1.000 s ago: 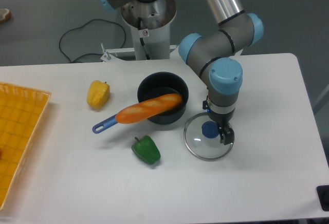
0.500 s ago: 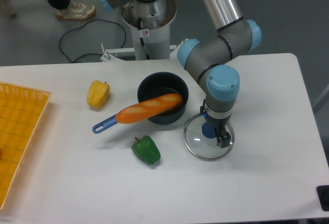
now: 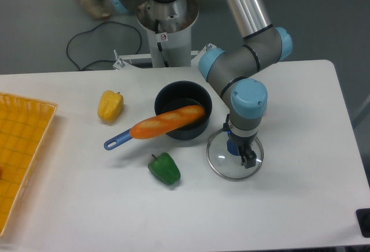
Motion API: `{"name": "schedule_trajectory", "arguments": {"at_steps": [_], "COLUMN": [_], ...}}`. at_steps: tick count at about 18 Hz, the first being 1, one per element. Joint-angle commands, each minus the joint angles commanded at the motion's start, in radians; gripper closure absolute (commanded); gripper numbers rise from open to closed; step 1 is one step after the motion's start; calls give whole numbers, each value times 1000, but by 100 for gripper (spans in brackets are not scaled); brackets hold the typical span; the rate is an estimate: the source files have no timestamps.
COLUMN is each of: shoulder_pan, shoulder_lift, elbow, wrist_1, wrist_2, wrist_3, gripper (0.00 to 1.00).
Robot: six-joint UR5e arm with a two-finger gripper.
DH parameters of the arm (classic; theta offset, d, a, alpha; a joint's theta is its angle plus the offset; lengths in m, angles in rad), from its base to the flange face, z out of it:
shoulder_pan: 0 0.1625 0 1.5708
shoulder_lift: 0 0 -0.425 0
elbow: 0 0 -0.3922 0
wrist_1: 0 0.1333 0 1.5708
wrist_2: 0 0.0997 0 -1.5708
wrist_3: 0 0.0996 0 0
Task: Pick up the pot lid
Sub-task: 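Close the gripper on the blue knob of the glass lid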
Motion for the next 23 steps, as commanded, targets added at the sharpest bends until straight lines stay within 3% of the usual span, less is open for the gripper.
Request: {"name": "schedule_trajectory", "arguments": {"at_steps": [3,12,17,19,20,23], "shoulder_pan": [-2,2,2,2,2,0], "shoulder_lift": [-2,5,6,6,6,6], "elbow": [3,6,5,3,3,3], "wrist_1": [-6,-17,-17,-17,-17,-17], "wrist_2": [-2,0,5,5,5,6], "wrist_3": [2,9,9,9,2,0], "gripper": [7,8,43,46,58,63]}}
